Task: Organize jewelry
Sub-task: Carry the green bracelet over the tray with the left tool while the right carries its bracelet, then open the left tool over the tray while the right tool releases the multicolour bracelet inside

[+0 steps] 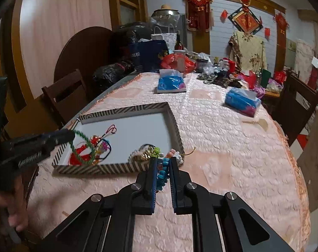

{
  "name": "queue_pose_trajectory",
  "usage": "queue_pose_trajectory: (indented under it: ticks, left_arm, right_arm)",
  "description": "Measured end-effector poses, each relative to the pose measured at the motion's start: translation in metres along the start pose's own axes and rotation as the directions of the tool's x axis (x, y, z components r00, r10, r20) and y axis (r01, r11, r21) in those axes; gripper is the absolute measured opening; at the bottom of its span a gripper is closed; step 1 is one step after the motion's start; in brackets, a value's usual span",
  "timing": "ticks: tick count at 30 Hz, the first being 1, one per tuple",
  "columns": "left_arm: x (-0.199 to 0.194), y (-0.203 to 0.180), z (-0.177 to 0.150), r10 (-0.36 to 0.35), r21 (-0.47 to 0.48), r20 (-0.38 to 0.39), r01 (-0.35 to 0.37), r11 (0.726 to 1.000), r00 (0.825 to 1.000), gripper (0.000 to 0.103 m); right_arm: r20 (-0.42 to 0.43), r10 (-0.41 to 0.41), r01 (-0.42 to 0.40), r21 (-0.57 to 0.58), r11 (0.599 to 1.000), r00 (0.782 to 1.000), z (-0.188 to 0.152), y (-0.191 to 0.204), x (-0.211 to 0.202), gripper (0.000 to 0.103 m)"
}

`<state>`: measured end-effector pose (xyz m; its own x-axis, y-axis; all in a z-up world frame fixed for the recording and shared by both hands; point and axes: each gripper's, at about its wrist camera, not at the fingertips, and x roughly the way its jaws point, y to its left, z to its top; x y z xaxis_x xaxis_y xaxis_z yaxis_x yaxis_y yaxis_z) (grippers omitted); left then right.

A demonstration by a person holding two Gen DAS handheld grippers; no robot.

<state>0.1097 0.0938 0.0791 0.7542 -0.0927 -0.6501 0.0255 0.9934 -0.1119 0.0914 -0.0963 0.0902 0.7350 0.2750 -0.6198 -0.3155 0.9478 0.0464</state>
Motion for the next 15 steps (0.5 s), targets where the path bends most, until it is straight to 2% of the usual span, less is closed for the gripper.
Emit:
queue_pose_trajectory:
  ticks: [6,15]
  left_arm:
    - [0.038,0.031,0.014,0.057,-0.044,-0.033,-0.058,0.997,0.998,0.006]
    - [0.082,0.053,-0.008,0.101,-0.081,-0.112,-0.11,0.991,0.989,0.006]
  right_arm:
    - [-0.015,0.094,-0.094,0.019,0.995,0.995,0.023,0.007,0.032,0.01]
    - [-0.107,0.233,-0.22,0.116,0.969,0.967,0.032,0.019,0.098,0.01]
